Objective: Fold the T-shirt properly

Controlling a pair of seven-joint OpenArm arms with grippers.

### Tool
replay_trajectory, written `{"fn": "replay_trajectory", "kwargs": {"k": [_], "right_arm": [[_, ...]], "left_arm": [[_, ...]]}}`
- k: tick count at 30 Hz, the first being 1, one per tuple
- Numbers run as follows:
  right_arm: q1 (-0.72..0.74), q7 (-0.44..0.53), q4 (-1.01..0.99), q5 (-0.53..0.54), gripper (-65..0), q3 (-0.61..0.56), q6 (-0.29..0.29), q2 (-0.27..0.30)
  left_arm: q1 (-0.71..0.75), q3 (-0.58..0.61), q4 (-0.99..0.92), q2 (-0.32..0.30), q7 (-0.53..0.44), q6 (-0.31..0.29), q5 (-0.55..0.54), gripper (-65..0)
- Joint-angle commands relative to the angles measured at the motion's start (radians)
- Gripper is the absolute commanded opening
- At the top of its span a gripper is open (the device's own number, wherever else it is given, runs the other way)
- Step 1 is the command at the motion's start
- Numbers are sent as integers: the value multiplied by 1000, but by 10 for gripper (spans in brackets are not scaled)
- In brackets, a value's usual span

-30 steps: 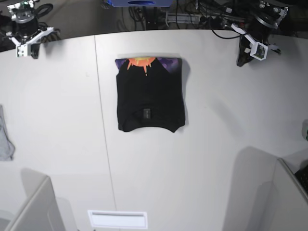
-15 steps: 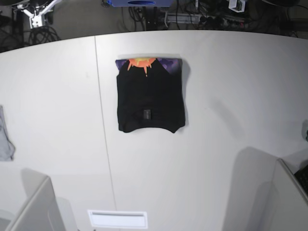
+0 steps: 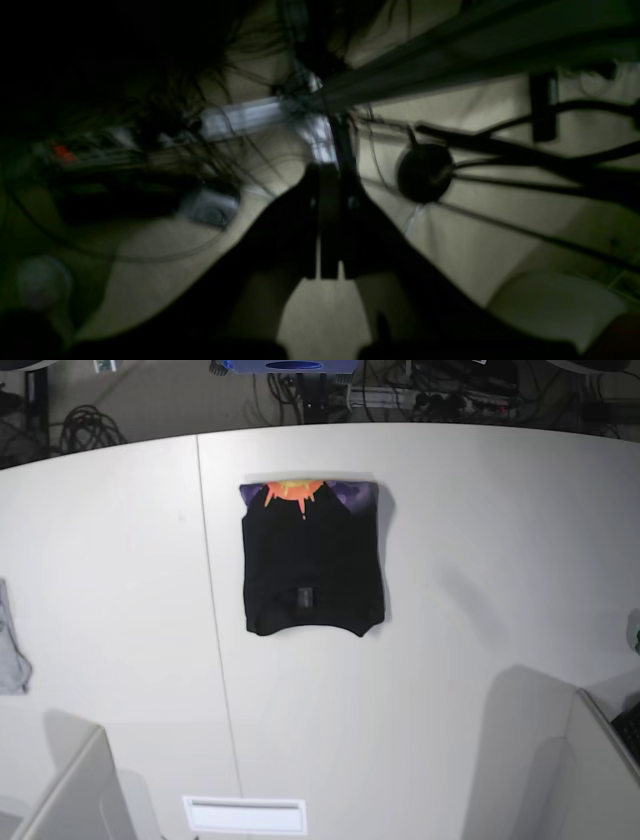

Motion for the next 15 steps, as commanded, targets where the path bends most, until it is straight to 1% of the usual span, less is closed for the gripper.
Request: {"fn": "replay_trajectory", "kwargs": {"k": [1, 5, 9, 10, 11, 12, 14, 15], "right_arm": [[-21, -1, -49, 0, -650, -33, 2, 25], [54, 15, -301, 0, -650, -186, 0, 66], [180, 130, -606, 0, -650, -297, -1, 66], [218, 165, -703, 0, -650, -327, -15, 65], [251, 203, -786, 0, -650, -361, -41, 63], [287, 245, -864, 0, -650, -402, -84, 59], [361, 342, -1019, 0, -650, -519, -192, 57], [399, 391, -1094, 0, -650, -590, -264, 54]], "left_arm": [[-13, 4, -48, -1, -14, -14, 0, -650], [-134, 3, -221, -2, -16, -14, 5, -650], [-232, 4, -345, -21, -16, -14, 7, -650], [-269, 4, -393, -22, -14, -14, 8, -650], [-300, 4, -442, -25, -14, -14, 11, -650], [-332, 4, -497, -36, -14, -14, 30, -650], [-407, 6, -609, -42, -14, -14, 89, -650], [-438, 6, -658, -42, -14, -14, 125, -650]]}}
